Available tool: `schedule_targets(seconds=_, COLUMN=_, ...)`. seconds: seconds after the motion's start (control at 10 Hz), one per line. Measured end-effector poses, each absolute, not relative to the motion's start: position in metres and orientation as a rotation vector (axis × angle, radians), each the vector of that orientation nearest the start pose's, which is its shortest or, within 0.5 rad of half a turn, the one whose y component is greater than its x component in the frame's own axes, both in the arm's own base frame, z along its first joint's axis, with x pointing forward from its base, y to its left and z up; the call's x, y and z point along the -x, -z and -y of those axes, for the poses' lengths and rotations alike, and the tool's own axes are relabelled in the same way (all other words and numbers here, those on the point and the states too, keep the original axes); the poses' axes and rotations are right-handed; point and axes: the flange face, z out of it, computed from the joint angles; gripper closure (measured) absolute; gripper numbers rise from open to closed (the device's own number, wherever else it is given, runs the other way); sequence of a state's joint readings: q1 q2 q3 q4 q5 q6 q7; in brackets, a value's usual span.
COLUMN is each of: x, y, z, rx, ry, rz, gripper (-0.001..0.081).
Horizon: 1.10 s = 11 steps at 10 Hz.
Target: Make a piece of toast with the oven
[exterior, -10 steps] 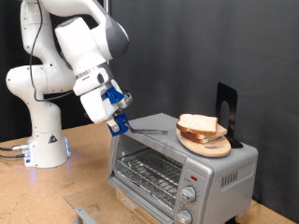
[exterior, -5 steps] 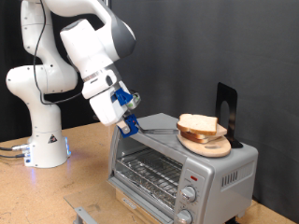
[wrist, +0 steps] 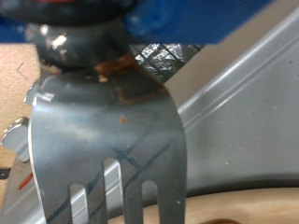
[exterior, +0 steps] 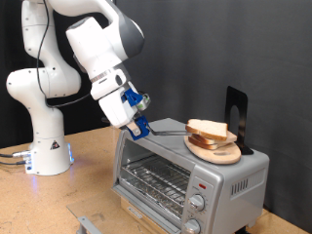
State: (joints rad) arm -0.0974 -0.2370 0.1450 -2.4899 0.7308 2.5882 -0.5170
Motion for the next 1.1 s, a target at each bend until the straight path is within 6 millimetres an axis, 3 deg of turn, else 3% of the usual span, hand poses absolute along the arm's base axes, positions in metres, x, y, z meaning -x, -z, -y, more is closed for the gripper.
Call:
schedule_targets(seconds=0.3, x=-0.472, y=-0.407, z=-0.016, rx=2.704, ry=0.472, rz=-0.019, gripper=0.0412)
schedule_targets(seconds=1.1, x=-0.474, y=-0.411, z=-0.025, rx=2.708, ry=0.395, rz=-0.022, gripper=0.0412)
